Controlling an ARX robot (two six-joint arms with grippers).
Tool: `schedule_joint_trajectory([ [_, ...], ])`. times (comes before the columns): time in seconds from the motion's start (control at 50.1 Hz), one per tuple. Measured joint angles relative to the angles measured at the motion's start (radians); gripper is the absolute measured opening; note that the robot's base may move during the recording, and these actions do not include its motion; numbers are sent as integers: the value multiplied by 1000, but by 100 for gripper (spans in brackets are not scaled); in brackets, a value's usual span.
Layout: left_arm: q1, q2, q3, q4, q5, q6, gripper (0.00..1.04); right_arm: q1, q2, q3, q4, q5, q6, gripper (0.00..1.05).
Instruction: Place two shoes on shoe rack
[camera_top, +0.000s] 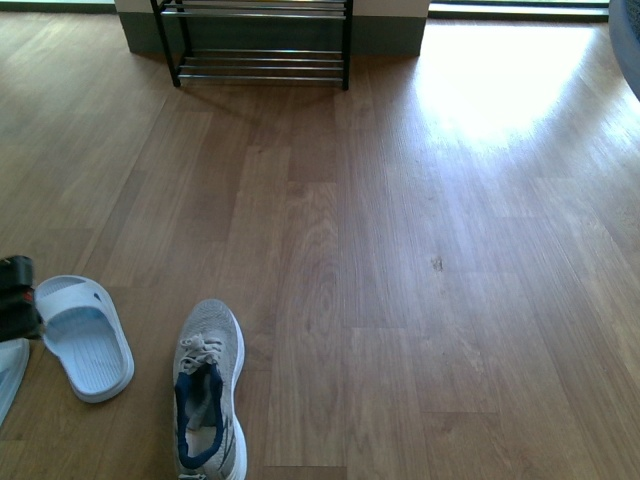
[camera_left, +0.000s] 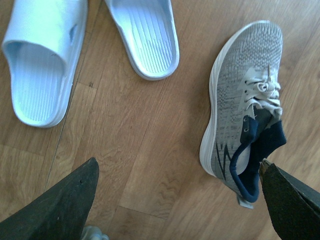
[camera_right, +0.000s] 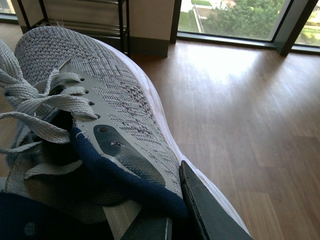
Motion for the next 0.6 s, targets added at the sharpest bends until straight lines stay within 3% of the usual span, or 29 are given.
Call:
schedule_joint_trajectory([
  [0.14,-42,130,74,3,48,55,95,0,0,0,0,0,0,1],
  [0.599,-199,422,307,-8,43,121,95,0,0,0,0,0,0,1],
])
